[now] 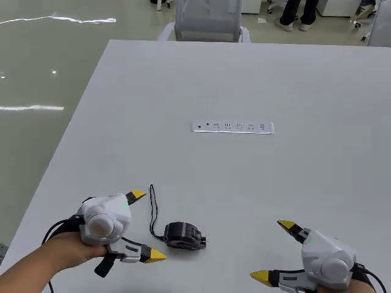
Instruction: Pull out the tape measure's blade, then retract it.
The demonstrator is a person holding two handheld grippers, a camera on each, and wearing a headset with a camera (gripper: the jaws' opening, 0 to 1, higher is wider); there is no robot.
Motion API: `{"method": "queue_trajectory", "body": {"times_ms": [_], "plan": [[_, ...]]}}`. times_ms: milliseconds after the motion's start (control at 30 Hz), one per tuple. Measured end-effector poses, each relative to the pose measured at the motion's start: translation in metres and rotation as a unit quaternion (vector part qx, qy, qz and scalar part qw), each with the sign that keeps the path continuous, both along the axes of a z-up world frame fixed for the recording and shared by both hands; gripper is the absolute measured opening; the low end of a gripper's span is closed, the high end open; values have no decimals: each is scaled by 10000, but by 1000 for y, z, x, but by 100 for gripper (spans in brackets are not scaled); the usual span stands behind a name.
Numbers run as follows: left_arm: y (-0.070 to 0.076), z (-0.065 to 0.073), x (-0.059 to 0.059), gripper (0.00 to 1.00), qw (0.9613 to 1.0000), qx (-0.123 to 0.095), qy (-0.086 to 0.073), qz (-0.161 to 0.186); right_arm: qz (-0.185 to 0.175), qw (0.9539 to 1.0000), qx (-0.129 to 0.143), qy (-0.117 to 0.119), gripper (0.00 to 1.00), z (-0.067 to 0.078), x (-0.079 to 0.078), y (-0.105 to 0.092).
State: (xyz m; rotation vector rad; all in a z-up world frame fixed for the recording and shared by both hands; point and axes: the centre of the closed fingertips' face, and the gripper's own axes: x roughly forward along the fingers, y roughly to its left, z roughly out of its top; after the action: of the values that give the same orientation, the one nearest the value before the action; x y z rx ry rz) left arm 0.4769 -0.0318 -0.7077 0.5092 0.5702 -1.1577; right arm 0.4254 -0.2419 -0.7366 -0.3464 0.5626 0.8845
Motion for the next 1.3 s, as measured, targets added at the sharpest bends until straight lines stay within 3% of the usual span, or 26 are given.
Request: {"method": "queue_trajectory", "body": {"times_ms": [133,400,633,733,933,1067,1300], "plan": [[-11,1,-1,92,9997,60,22,-224,72,10000,11,29,84,-3,4,8],[-28,-14,-2,85,9974,316,145,-627,435,9989,-53,145,79,-17,11,35],[-36,-34,-8,80,9950,502,347,-793,597,9979,-57,238,76,-24,19,50],[-39,-37,-5,77,9949,496,395,-781,689,9972,-43,275,74,-25,21,57],[-46,-39,-3,74,9947,450,440,-817,870,9957,-57,300,72,-29,25,72],[-47,-46,-4,71,9927,601,452,-943,1011,9943,-126,303,70,-34,28,80],[-53,-49,-1,66,9918,645,465,-1005,1283,9911,-207,302,65,-40,30,96]]}}
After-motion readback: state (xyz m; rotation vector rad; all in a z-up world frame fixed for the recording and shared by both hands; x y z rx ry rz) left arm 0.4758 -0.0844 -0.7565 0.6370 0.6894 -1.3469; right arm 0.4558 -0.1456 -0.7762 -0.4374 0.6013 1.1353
